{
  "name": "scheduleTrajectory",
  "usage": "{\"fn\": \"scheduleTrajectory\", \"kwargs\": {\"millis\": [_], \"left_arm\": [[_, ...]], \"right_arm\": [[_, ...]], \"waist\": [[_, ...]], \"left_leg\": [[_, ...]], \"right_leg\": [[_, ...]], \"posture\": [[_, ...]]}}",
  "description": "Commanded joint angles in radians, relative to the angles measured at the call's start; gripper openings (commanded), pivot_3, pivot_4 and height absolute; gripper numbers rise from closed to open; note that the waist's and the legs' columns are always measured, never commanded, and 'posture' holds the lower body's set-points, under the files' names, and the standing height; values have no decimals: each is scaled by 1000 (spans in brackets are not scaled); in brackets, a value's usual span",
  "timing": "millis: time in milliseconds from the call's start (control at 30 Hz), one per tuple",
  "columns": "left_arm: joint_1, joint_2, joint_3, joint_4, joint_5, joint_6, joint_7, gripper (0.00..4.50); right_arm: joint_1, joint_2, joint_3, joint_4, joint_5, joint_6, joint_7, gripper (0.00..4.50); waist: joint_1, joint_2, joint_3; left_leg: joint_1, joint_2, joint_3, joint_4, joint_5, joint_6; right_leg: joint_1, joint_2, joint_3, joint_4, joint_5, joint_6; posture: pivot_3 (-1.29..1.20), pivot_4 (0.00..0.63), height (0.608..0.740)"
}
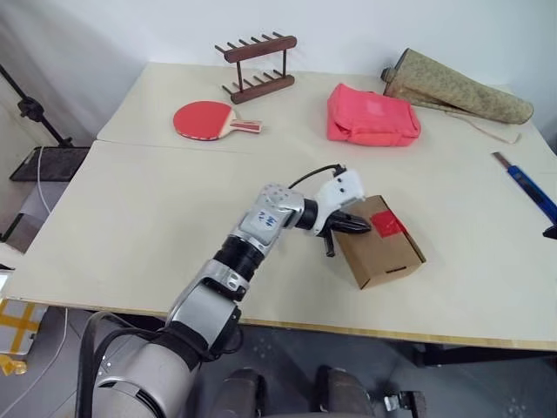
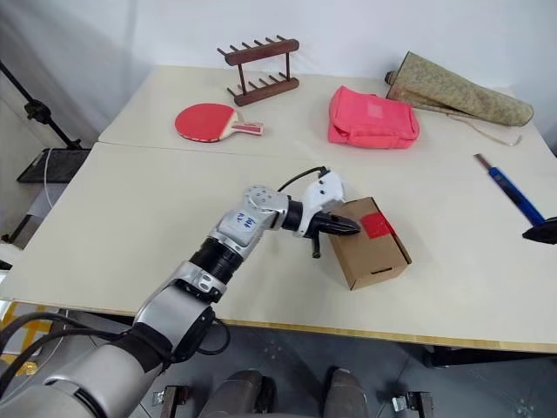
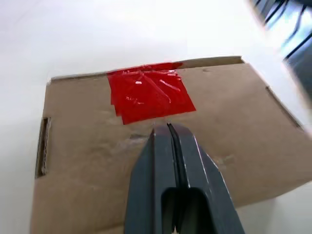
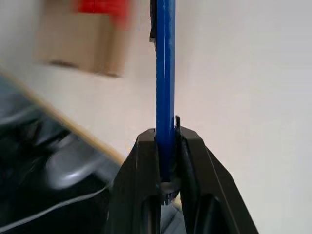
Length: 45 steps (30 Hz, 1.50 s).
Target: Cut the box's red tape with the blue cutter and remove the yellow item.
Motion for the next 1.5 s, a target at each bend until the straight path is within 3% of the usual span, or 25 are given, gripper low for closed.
{"fn": "scheduleTrajectory", "kwargs": {"millis": [33,133,367,600,767,867,1000,1133,1233,1367,1500], "left_arm": [[23,37,46,-90,-70,65,-44,0],[57,142,64,-229,-117,133,-117,0],[157,312,41,-348,-102,141,-136,0],[346,407,51,-539,-137,220,-124,0],[437,374,104,-629,-176,275,-20,0],[458,302,130,-617,-169,242,106,0],[442,224,132,-582,-165,234,206,0],[410,171,94,-521,-151,231,251,0],[383,137,74,-470,-133,240,294,0],[359,104,34,-452,-138,260,286,0],[359,115,15,-476,-155,287,256,0]], "right_arm": [[141,80,-197,104,-11,-144,-155,170],[334,217,-371,157,-47,-312,-377,170],[504,378,-525,123,-117,-387,-545,170],[568,401,-665,105,-155,-519,-547,2462],[674,466,-770,-217,-62,-509,-429,2462],[675,599,-737,-413,-124,-619,-548,1470],[644,731,-660,-426,-275,-760,-680,57],[550,871,-597,-321,-373,-821,-830,23],[512,933,-560,-288,-409,-828,-863,23],[559,973,-470,-456,-340,-596,-788,23],[623,983,-429,-655,-253,-478,-715,23]], "waist": [[-7,2,1],[-13,5,3],[-11,22,3],[-15,23,3],[-14,22,4],[-13,17,6],[-2,17,7],[-5,17,7],[-7,17,7],[-13,17,7],[-14,17,7]], "left_leg": [[0,0,0,0,0,0],[-1,0,0,-1,2,0],[-2,-3,2,-2,6,4],[-1,-5,2,-2,7,6],[1,-4,3,-3,7,6],[6,-3,2,-3,7,5],[9,-5,3,-3,7,5],[9,-6,5,-4,8,5],[9,-6,5,-4,8,5],[9,-5,6,-5,9,5],[9,-4,6,-6,8,5]], "right_leg": [[0,0,0,0,0,0],[-2,0,-1,2,0,0],[-2,-1,-1,3,1,1],[-1,-1,4,2,2,3],[0,0,5,2,2,3],[4,1,6,2,3,2],[5,-1,10,3,3,3],[4,0,12,3,3,3],[4,0,12,3,3,3],[3,0,12,3,3,3],[3,2,11,3,3,3]], "posture": [[0,150,740],[0,150,740],[0,150,740],[0,150,740],[0,150,740],[0,150,740],[0,150,740],[0,150,740],[0,150,740],[0,150,740],[0,150,740]]}}
